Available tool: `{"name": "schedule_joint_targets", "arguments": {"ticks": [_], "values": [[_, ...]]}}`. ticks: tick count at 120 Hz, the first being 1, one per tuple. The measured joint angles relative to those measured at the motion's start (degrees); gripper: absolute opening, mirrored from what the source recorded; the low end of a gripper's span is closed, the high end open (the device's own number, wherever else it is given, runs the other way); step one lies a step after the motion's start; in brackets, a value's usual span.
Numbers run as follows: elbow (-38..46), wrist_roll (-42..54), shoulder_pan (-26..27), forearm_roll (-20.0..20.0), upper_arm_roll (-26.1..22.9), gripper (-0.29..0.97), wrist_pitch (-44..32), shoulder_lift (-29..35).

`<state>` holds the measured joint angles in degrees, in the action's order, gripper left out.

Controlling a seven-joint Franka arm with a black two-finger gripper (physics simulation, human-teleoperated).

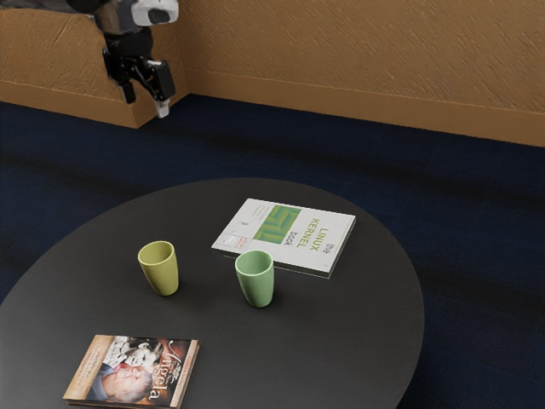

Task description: Place the left cup onto the right cup

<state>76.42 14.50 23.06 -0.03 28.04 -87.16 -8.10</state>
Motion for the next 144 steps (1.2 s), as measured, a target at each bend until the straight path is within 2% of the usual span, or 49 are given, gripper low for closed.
{"name": "schedule_joint_targets", "arguments": {"ticks": [8, 20, 44, 59, 72, 104, 125, 144], "values": [[5.39, 0.24, -3.60, 0.81, -6.17, 0.66, -2.28, 2.43], [7.34, 0.48, -4.95, 1.40, -8.59, 0.66, -4.57, 3.24], [10.19, 0.84, -6.97, 0.59, -9.05, 0.66, -7.03, 3.08], [18.23, -0.86, -8.85, 1.28, -9.04, 0.66, -11.36, 2.90], [25.35, -2.62, -10.32, 0.35, -9.17, 0.66, -17.64, 1.59], [31.70, -9.94, -9.97, -3.09, -9.31, 0.66, -26.27, -1.83], [38.68, -13.36, -9.58, -4.46, -9.95, 0.66, -28.48, 0.00], [40.97, -15.67, -9.63, -4.77, -10.10, 0.66, -30.03, -0.12]]}}
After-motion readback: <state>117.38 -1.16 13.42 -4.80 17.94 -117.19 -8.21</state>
